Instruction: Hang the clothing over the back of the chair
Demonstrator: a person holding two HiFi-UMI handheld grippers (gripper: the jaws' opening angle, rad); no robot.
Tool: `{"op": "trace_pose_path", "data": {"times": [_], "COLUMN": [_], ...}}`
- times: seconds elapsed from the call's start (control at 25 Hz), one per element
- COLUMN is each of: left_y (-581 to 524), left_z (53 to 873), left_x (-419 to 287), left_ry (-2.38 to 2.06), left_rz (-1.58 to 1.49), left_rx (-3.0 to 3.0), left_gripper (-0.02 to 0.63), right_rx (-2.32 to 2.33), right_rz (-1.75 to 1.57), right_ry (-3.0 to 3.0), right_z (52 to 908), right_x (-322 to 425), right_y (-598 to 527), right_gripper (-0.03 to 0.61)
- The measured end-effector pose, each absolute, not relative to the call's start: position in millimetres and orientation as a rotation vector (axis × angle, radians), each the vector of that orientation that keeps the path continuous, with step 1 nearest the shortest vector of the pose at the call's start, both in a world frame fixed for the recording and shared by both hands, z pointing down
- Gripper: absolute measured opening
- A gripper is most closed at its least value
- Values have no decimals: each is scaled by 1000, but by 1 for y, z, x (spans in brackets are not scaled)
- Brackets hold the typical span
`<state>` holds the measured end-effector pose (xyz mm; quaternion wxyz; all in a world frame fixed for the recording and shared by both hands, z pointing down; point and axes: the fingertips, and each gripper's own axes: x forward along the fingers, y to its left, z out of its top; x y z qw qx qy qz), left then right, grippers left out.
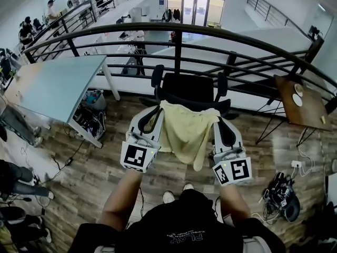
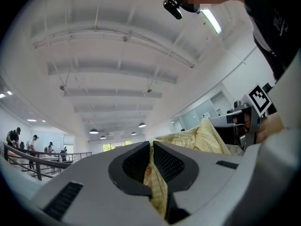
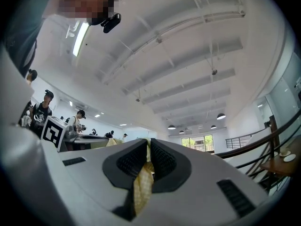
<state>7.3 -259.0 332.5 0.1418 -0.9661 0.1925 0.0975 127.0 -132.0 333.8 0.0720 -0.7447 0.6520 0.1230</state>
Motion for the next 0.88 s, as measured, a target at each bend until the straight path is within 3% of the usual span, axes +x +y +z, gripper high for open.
{"op": "trace_pose_path", "data": {"times": [0.88], "left_y": [-313], "left_z": [297], "left_x": [79], "left_ry": [471], "left_rz": [237], "left_rx": [-2669], "left_gripper": [35], "right_rx": [-2276], "right_rz": [616], "right_ry": [2004], "right_z": [286], "right_x": [186], "right_y": [-172], "right_gripper": [32]}}
